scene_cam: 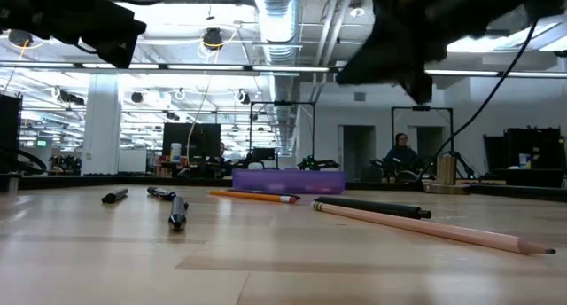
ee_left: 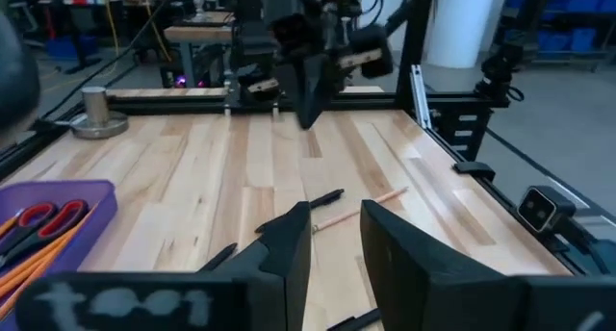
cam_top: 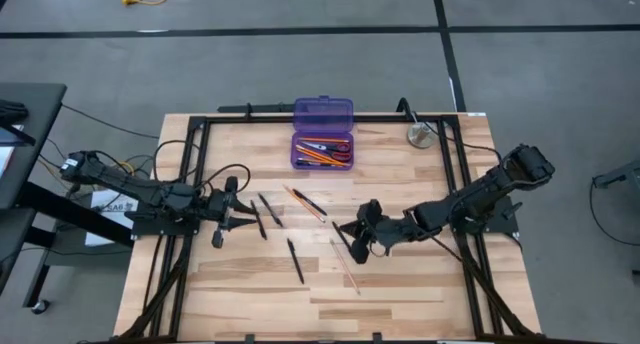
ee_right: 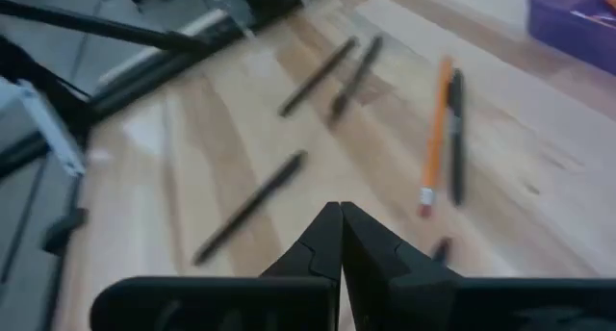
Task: Pick & place school supplies into a supply box
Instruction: Put the brown pencil into the violet supply box
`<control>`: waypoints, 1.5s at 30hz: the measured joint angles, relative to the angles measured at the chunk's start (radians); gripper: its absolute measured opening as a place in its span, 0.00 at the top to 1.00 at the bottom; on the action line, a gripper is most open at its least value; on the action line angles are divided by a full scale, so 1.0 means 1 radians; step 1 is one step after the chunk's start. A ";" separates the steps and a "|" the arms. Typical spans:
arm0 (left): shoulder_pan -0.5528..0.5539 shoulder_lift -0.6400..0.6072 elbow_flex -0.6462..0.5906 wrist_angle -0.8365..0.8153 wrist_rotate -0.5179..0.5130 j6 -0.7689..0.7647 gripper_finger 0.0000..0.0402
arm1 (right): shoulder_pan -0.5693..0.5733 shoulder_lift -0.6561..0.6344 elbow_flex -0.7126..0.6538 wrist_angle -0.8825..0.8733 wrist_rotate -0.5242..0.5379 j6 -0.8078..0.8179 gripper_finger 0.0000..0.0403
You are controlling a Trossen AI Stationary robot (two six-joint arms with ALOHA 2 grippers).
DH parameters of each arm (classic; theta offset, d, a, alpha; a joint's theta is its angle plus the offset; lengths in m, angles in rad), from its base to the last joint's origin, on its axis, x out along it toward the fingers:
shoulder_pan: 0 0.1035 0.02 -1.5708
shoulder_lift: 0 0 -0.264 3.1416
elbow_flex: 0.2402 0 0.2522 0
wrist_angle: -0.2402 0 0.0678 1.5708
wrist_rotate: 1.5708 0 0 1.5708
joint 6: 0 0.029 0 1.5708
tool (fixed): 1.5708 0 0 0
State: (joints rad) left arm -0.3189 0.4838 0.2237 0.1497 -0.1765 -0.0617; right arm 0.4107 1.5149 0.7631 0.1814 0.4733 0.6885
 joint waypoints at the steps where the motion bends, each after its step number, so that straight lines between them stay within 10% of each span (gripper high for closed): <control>1: -0.002 0.000 0.000 0.000 0.009 0.007 0.80 | 0.015 0.014 0.022 0.003 0.008 0.003 1.00; 22: -0.009 0.000 0.000 -0.003 0.276 0.035 0.76 | 0.106 0.436 0.699 -0.683 -0.039 0.323 1.00; 45: -0.009 0.001 0.000 -0.013 0.306 0.033 0.72 | 0.072 0.503 0.743 -0.907 -0.159 0.543 0.73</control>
State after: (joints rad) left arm -0.3279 0.4843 0.2237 0.1368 0.1299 -0.0291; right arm 0.4827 2.0178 1.5063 -0.7256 0.3144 1.2316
